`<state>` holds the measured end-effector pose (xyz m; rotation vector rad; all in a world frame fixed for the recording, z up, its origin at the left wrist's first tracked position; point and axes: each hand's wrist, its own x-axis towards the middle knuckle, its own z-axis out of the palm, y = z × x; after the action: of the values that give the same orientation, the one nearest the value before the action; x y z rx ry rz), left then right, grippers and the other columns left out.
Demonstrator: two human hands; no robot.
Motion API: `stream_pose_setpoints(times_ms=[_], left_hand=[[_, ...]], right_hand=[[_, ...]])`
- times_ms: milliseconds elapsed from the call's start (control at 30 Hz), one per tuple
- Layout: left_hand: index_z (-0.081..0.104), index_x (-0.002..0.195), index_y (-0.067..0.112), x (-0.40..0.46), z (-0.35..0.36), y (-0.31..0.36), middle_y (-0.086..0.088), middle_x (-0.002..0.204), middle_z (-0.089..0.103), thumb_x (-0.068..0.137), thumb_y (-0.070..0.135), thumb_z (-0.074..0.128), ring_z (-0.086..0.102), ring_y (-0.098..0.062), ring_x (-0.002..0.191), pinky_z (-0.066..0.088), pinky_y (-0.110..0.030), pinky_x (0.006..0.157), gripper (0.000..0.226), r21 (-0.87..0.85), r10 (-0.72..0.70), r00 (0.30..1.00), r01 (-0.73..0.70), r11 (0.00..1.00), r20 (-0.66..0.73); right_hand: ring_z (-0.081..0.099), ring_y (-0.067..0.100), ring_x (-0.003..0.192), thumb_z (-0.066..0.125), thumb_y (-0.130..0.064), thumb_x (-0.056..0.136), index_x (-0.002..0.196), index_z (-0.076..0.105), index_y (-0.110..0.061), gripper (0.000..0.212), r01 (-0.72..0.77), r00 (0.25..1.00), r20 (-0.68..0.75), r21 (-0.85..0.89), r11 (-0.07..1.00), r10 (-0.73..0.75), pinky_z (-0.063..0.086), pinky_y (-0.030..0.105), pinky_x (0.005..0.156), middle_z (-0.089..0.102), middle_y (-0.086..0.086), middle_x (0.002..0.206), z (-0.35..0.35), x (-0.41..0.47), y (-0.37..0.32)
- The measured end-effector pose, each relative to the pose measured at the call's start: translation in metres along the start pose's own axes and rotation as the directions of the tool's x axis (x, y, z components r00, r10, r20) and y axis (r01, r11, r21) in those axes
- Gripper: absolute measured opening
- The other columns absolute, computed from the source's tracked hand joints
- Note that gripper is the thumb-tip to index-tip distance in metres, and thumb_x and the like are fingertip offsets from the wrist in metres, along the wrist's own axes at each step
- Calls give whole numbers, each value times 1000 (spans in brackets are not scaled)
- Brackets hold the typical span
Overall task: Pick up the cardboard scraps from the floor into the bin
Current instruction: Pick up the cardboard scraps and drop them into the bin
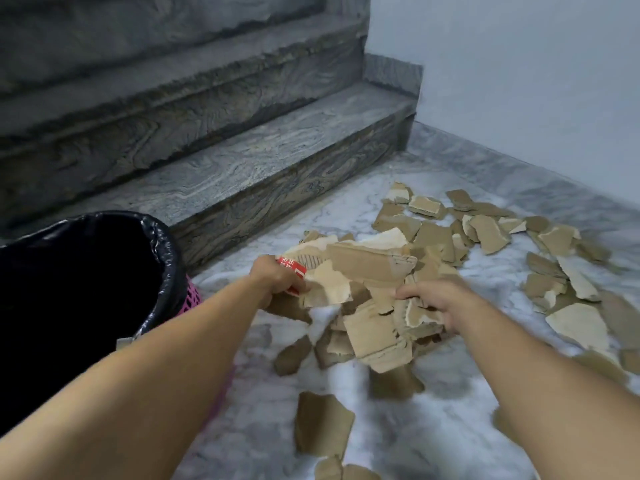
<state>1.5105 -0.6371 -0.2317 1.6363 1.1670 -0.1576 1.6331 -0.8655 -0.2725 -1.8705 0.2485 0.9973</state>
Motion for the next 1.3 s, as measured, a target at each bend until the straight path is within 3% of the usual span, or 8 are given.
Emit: stream_pose_setpoints(times_ms=[100, 200, 500, 633, 733, 900, 1133, 1300], left_hand=[[57, 101, 1, -33, -23, 30, -15, 84, 65, 57, -3, 89, 65, -25, 59, 52, -32, 35, 55, -7, 122, 991, -122, 992, -54], [59, 105, -2, -71, -53, 53, -20, 82, 69, 53, -8, 88, 67, -30, 49, 53, -39, 38, 60, -51, 171, 981, -176, 983, -87], [61, 104, 1, -162, -179, 36, -19, 94, 70, 51, -2, 91, 71, -36, 73, 59, -52, 60, 61, -60, 140, 942, -166, 984, -306], [55, 101, 1, -183, -230, -5, -19, 93, 67, 58, 0, 89, 68, -36, 70, 58, -45, 50, 54, -110, 32, 918, -81, 991, -396], [56, 110, 0, -191, -266, -41, -18, 90, 67, 61, 2, 88, 67, -33, 68, 55, -37, 48, 58, -134, -34, 888, -31, 990, -459], [55, 111, 2, -176, -301, -95, -17, 96, 64, 60, 7, 89, 64, -32, 77, 54, -38, 57, 62, -222, -107, 845, -14, 975, -524], [53, 123, 1, -140, -299, -147, -9, 114, 59, 61, 45, 88, 61, -29, 102, 53, -36, 81, 84, -155, -38, 928, -22, 988, -371], [52, 133, 8, -125, -295, -180, -14, 136, 52, 77, 39, 76, 48, -30, 126, 39, -40, 107, 68, 316, 290, 600, -64, 947, -746]], right_hand=[[72, 30, 75, 92, -15, 52, 96, 70, 0, 53, 71, 997, 26, -65, 995, -70, 60, 50, 74, 74, 16, 89, -2, -40, -35], [63, 20, 42, 80, -15, 76, 79, 64, -4, 20, 144, 988, 67, -98, 985, -138, 57, 30, 50, 67, 8, 55, 3, -87, -70], [72, 28, 73, 93, -24, 29, 99, 71, -6, 76, 361, 931, 139, -201, 911, -338, 60, 48, 66, 74, 12, 91, 88, -192, -142], [66, 26, 60, 83, -12, 70, 94, 65, -5, 31, 420, 895, 268, -236, 876, -357, 59, 38, 52, 69, 12, 79, 158, -228, -150], [70, 27, 62, 87, -10, 62, 106, 64, -4, 50, 441, 866, 356, -212, 872, -351, 60, 42, 56, 72, 15, 88, 216, -236, -152], [71, 33, 83, 93, -18, 3, 125, 53, -9, 129, 484, 849, 335, -187, 855, -408, 58, 54, 73, 70, 15, 101, 308, -189, -151], [65, 28, 99, 94, -36, 53, 123, 47, -1, 91, 510, 860, 232, -337, 792, -455, 55, 38, 88, 63, 17, 116, 329, -206, -107], [62, 27, 107, 73, -14, 77, 108, 68, -11, 31, 584, 720, -21, -522, 621, -694, 48, 27, 81, 67, 10, 116, 308, -196, -102]])
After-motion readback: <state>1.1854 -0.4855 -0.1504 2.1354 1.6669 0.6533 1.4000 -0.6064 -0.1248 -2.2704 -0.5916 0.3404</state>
